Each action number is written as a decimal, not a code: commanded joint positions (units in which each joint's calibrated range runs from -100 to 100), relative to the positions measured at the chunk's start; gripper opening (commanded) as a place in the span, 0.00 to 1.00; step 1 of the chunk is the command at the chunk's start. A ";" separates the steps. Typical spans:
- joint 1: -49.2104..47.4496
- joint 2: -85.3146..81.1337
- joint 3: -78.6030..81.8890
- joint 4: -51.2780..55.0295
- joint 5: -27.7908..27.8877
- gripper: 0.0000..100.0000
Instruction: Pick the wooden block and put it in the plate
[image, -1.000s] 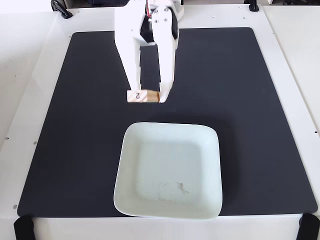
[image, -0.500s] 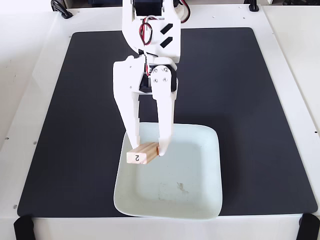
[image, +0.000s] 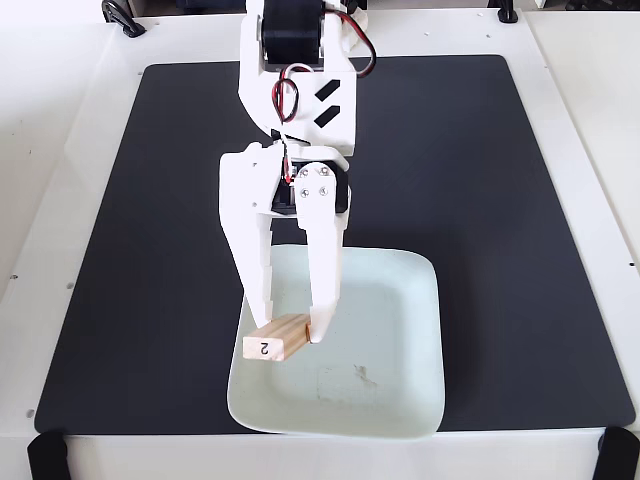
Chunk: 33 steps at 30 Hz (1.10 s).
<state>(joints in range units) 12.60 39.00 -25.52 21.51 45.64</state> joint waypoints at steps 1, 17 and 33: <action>0.39 -0.70 -2.87 -0.79 -0.05 0.01; -0.51 -1.04 -2.96 -0.79 -0.26 0.13; -0.96 -1.55 -2.06 -0.79 0.16 0.23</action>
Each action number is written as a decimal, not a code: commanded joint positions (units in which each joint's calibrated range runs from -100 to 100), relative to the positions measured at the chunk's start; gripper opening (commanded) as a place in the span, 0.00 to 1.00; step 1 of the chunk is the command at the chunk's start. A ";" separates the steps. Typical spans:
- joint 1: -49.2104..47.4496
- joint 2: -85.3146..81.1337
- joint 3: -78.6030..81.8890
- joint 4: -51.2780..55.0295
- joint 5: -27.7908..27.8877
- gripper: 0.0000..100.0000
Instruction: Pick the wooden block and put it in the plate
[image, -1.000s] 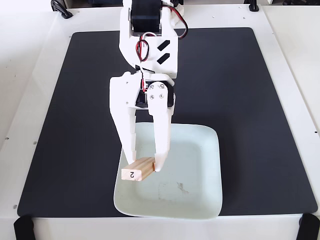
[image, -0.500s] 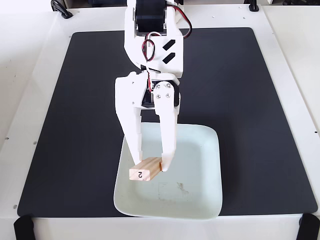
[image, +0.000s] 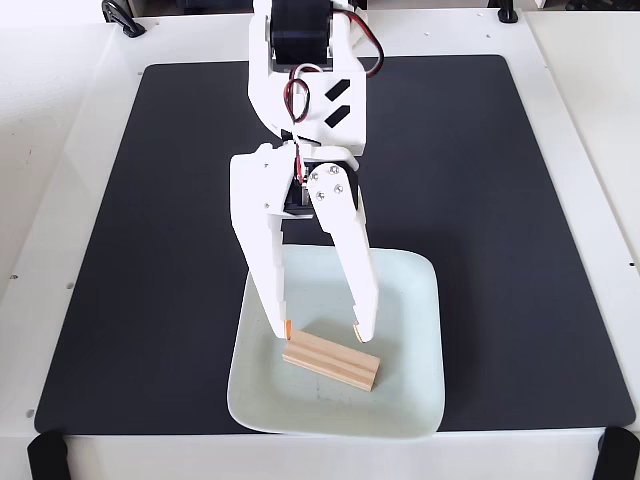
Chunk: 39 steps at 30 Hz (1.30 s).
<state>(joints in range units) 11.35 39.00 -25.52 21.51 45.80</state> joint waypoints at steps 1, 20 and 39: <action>0.30 -1.55 -2.06 -0.79 -0.15 0.23; -1.94 -20.36 20.43 -0.88 -0.31 0.01; -9.67 -69.77 83.59 -18.99 -0.37 0.01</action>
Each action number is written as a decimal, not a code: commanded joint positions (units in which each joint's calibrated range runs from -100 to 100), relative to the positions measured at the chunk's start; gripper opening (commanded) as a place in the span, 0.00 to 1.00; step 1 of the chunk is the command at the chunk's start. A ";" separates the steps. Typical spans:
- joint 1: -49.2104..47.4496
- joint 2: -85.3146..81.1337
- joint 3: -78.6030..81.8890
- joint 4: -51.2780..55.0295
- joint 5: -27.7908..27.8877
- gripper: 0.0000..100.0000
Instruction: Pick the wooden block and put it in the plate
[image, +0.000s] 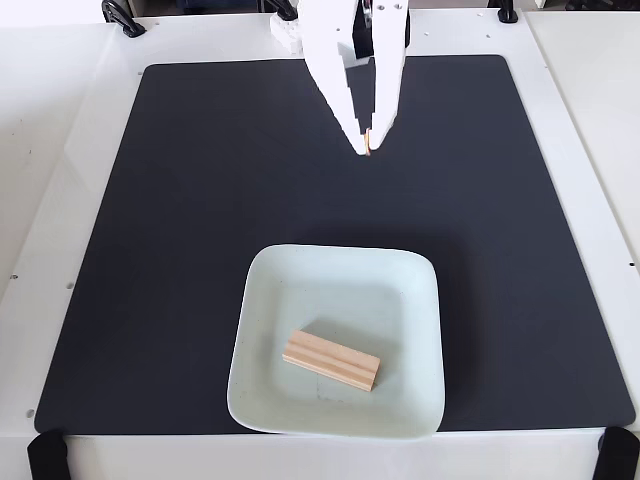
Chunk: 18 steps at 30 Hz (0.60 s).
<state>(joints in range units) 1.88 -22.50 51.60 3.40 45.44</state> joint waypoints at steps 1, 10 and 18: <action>-0.76 -11.06 9.53 -0.97 0.00 0.01; -2.67 -41.65 36.88 -0.44 0.00 0.01; -5.24 -61.74 46.24 12.82 0.00 0.01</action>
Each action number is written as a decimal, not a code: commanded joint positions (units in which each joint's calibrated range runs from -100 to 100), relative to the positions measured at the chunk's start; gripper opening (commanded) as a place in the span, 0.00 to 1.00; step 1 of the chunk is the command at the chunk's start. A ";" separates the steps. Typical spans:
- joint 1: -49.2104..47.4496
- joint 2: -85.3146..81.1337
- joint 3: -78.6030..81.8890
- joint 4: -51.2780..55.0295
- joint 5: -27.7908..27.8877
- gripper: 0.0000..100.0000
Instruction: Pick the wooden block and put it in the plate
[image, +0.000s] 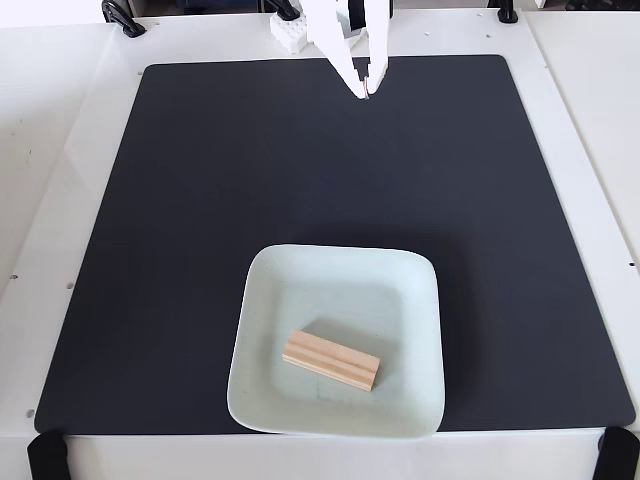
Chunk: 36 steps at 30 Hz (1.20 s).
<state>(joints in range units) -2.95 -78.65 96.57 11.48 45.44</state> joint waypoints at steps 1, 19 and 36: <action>-0.53 -7.71 2.08 6.95 0.00 0.01; -5.68 -20.00 2.98 52.73 0.43 0.01; -6.01 -19.91 2.98 67.04 0.21 0.01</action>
<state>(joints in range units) -8.74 -98.21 99.12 78.23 45.64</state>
